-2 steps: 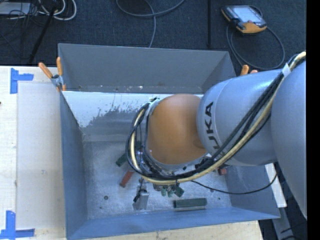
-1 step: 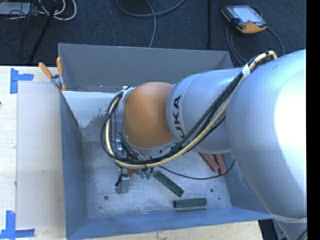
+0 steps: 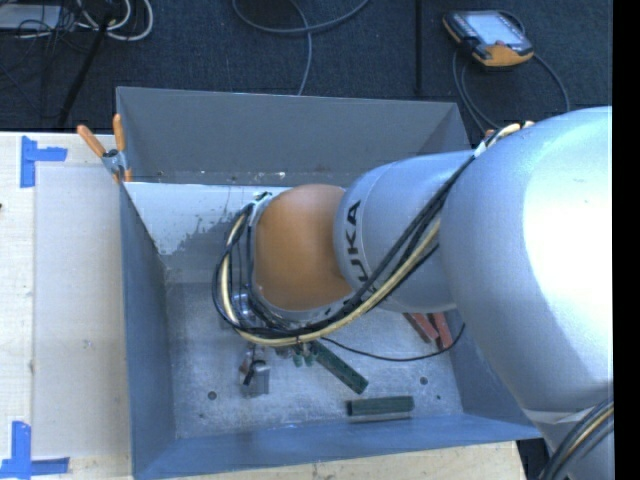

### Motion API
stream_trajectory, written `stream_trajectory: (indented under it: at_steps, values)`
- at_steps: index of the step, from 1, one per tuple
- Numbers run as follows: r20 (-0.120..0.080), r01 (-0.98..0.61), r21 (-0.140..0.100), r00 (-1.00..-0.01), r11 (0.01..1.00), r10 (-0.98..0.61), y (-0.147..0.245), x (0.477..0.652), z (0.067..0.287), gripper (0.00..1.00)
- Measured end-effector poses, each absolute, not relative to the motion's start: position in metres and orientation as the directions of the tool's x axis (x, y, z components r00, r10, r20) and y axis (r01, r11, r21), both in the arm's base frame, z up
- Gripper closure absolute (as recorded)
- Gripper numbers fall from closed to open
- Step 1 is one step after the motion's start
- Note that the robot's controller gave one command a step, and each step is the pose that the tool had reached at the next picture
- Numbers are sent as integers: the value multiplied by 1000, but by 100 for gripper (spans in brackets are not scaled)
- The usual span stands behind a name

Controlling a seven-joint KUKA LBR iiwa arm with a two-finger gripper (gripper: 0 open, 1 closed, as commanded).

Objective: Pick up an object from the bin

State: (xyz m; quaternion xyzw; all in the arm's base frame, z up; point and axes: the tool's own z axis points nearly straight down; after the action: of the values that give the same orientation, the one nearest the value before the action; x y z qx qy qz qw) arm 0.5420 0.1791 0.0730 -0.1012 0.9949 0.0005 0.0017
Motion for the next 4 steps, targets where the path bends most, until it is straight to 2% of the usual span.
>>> stream_trajectory:
  at_steps: [1,3,4]
  values:
    - [-3,-261,0,-965,965,-261,115,574,79,100]
    - [0,-261,0,-965,965,-261,115,573,81,100]
    - [-7,-307,-1,-952,952,-307,111,585,121,100]
